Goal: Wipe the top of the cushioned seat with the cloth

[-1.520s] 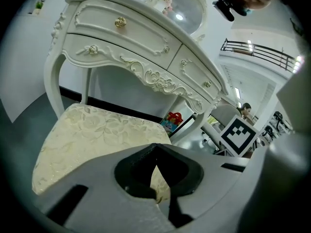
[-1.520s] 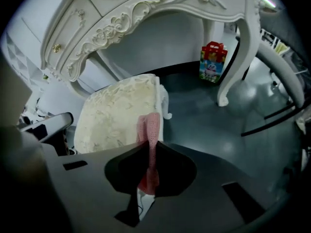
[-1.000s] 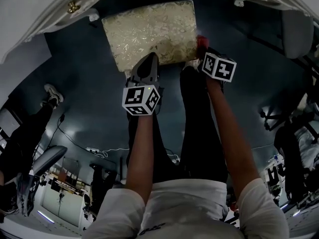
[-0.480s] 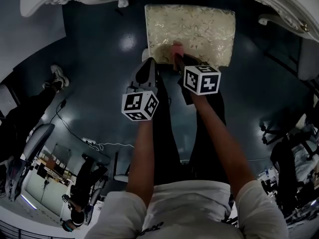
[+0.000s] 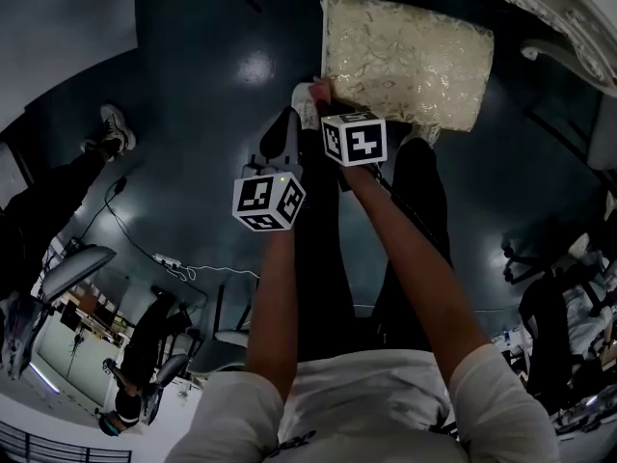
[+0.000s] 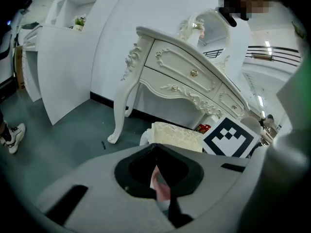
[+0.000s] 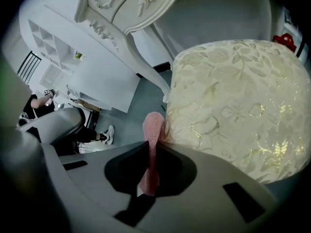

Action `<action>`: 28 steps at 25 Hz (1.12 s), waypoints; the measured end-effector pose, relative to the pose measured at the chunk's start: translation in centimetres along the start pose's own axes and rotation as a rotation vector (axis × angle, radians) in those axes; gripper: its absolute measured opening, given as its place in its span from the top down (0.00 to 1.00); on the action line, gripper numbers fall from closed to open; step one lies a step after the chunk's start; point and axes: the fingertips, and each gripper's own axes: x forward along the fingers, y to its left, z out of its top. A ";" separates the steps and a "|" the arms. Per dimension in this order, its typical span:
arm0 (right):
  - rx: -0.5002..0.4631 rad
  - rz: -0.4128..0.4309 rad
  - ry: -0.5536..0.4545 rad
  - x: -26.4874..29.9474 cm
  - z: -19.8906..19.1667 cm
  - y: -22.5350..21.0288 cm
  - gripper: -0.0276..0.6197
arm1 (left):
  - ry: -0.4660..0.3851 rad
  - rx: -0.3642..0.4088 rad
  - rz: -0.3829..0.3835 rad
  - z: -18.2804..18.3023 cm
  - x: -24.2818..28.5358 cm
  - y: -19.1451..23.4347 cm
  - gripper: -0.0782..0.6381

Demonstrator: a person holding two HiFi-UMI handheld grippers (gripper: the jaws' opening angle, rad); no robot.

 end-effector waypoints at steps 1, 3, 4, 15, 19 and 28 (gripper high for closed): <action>-0.016 -0.017 0.007 0.2 0.0 -0.2 0.92 | 0.004 0.000 -0.005 -0.2 0.3 0.0 0.87; -0.029 -0.043 0.016 0.0 -0.4 -0.9 0.92 | 0.012 0.003 -0.016 -0.6 0.8 -0.4 0.87; -0.022 -0.045 0.016 -0.4 -0.6 -1.3 0.92 | 0.015 0.006 -0.021 -0.8 0.9 -0.7 0.87; 0.062 -0.091 -0.046 -9.1 -3.1 -11.0 0.92 | 0.032 0.061 -0.094 -1.3 3.7 -9.0 0.87; 0.129 -0.126 -0.077 -12.2 -4.1 -15.8 0.92 | 0.046 0.078 -0.129 -2.4 5.3 -12.7 0.87; 0.197 -0.257 -0.122 -19.2 -6.3 -26.1 0.92 | 0.070 0.095 -0.177 -4.9 7.7 -19.6 0.87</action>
